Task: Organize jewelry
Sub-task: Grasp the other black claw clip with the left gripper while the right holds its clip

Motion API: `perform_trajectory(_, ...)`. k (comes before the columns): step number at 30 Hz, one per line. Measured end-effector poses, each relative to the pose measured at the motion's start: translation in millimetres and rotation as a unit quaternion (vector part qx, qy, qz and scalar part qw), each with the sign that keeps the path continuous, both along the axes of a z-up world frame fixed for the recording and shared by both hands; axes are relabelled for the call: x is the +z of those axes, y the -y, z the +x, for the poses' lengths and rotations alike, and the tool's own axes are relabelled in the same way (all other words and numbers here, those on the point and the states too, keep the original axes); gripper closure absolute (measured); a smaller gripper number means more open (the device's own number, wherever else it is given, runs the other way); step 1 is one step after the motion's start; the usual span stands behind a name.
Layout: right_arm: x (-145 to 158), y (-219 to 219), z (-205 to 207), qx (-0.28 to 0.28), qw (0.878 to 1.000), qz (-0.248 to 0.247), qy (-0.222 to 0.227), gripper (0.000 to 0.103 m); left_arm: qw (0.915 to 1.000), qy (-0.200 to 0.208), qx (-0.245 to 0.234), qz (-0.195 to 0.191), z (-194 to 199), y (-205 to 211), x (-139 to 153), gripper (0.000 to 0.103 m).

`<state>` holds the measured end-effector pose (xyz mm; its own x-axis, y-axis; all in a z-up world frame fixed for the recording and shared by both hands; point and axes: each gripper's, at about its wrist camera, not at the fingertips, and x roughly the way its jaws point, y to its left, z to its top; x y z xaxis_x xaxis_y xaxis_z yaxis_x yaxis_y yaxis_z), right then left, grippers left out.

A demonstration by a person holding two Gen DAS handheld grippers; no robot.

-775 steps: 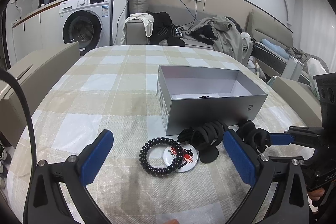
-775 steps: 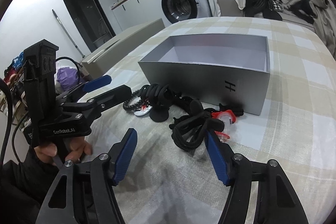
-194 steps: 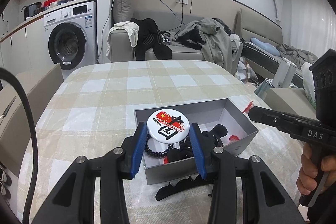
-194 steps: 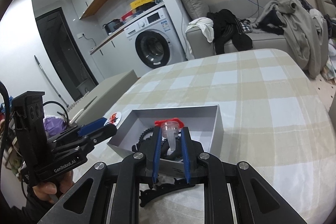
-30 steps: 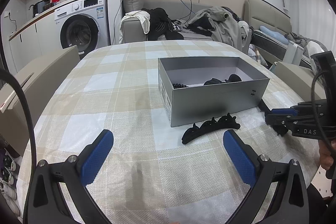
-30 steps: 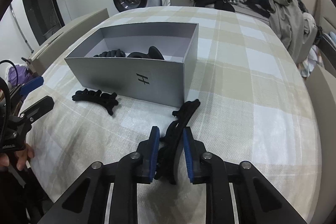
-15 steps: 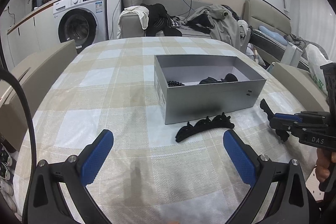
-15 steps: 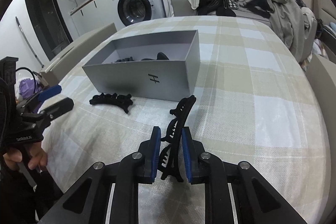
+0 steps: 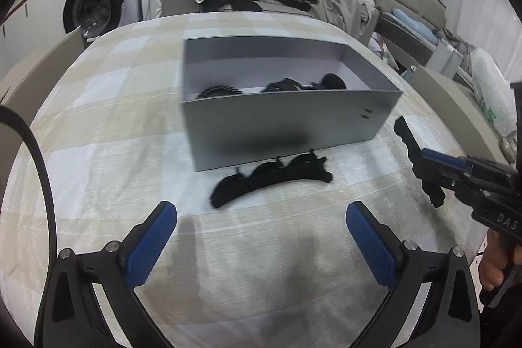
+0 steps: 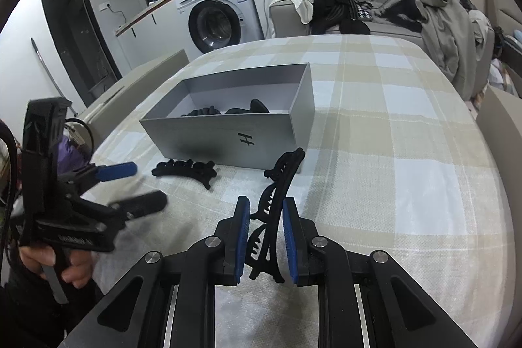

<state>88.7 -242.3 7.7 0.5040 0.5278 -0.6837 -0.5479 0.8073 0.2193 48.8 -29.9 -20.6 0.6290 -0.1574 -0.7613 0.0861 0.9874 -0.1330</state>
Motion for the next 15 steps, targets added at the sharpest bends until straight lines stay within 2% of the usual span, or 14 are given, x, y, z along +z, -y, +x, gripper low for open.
perform_trajectory(6,6,6,1,-0.008,1.000,0.008,0.005,0.084,0.9995,-0.020,-0.003,0.024,12,18,-1,0.002)
perform_trajectory(12,7,11,3,-0.012,1.000,0.018,-0.002,0.084,0.9983,-0.041,0.023,0.036,21,17,-6,0.002)
perform_trajectory(15,7,10,3,-0.013,1.000,0.019,-0.001,0.084,0.9968,-0.047,0.036,0.054,24,18,-7,0.002)
